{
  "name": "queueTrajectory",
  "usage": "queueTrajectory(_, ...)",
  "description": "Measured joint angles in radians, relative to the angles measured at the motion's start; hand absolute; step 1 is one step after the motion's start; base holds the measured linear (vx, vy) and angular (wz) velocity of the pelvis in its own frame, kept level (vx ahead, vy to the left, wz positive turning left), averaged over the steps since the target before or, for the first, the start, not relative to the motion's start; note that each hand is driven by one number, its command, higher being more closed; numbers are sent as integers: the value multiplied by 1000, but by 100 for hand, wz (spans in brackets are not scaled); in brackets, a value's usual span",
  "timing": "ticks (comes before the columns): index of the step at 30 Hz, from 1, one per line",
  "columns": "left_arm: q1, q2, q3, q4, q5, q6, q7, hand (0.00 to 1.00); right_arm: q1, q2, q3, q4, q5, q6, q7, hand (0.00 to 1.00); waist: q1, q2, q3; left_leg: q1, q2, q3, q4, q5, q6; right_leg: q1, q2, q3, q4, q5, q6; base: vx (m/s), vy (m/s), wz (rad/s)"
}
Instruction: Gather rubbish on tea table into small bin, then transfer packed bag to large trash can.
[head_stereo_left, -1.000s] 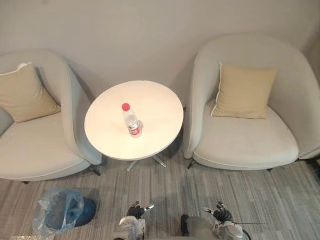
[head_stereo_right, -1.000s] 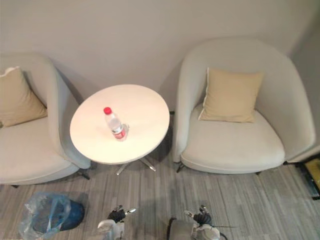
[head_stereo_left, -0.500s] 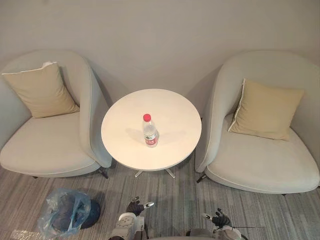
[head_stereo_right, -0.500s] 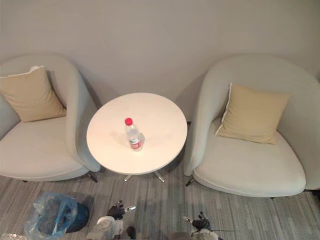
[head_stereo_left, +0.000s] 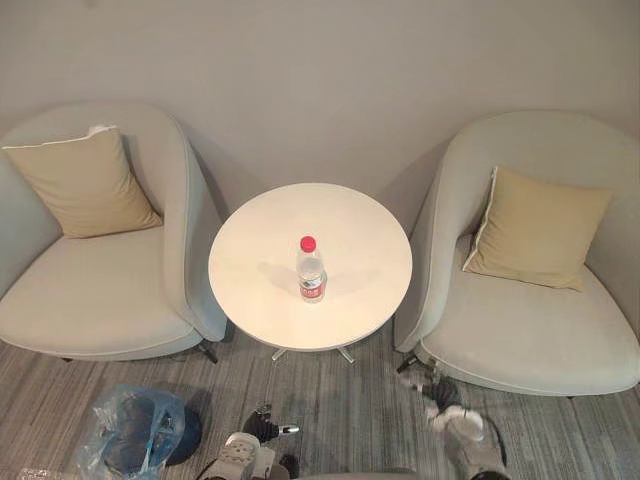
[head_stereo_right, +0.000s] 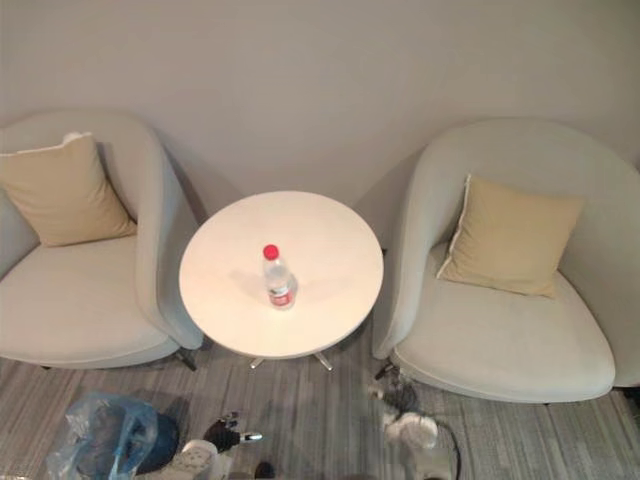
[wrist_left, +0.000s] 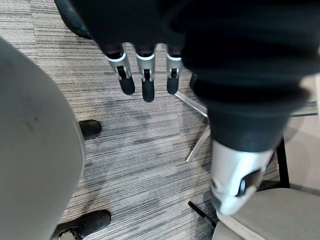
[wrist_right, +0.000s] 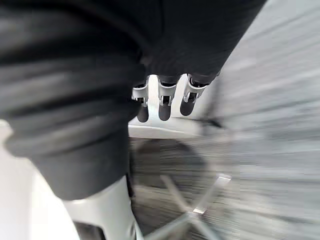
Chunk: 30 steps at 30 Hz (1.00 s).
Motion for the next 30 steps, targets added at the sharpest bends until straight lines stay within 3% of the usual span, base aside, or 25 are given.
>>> queueTrajectory(2,2,4,-1,1,0,0,1,0,48,6,40,-117,-1,0,13,0,1,-3,-1,0,0,-3,-10,5,0,0,1,-1,-8,4,1,-16,3,1)
queueTrajectory(4,3,8,0,1,0,-1,3,0,90,29,77,-188,-79,-18,1,0,-2,-6,-1,1,-1,-8,-22,15,0,-2,2,-2,-13,9,2,-18,0,2)
queueTrajectory(16,26,25,3,-24,29,-40,29,0,4,18,115,-290,-272,-45,-73,0,11,-11,-3,-16,-13,-107,-97,74,-3,-6,0,-69,-35,13,9,-34,-11,19)
queueTrajectory(30,29,36,10,-70,26,-59,72,0,-192,19,102,-259,-297,-44,-218,0,56,8,44,-77,-26,-201,-86,80,-4,7,2,-144,-64,13,9,28,-19,21)
